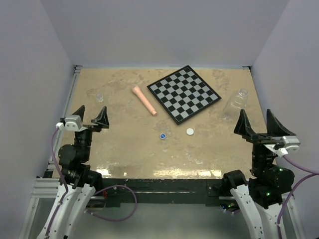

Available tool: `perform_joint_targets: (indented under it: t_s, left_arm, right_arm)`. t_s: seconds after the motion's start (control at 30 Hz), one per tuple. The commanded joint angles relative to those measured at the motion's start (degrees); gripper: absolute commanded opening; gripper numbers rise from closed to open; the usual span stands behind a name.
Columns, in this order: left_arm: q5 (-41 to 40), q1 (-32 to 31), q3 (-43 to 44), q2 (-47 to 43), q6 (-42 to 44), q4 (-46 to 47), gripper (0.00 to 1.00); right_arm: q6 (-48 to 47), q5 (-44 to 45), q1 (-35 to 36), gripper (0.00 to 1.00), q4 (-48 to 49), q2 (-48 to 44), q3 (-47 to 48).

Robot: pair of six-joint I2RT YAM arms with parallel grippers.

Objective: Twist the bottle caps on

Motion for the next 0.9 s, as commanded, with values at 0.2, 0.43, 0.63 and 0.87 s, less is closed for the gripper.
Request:
perform_joint_targets:
  t_s: [0.2, 0.43, 0.63, 0.87]
  left_arm:
    - [-11.32, -0.32, 3.78, 10.93, -9.64, -12.04, 1.00]
    - [-12.65, -0.24, 1.84, 19.70, -15.35, -9.86, 1.00]
    - [-15.02, -0.24, -2.19, 31.40, -21.69, 0.05, 1.00]
    - [-16.87, -0.32, -9.58, 41.60, -17.76, 24.23, 1.00]
  right_arm:
    - [2.23, -0.87, -0.24, 0.99, 0.88, -3.45, 0.33]
    - [2.84, -1.13, -0.15, 0.99, 1.15, -6.27, -0.02]
    - [3.02, -1.66, 0.55, 0.99, 0.71, -6.27, 0.50]
    - [3.02, -1.48, 2.22, 0.99, 0.53, -6.27, 0.59]
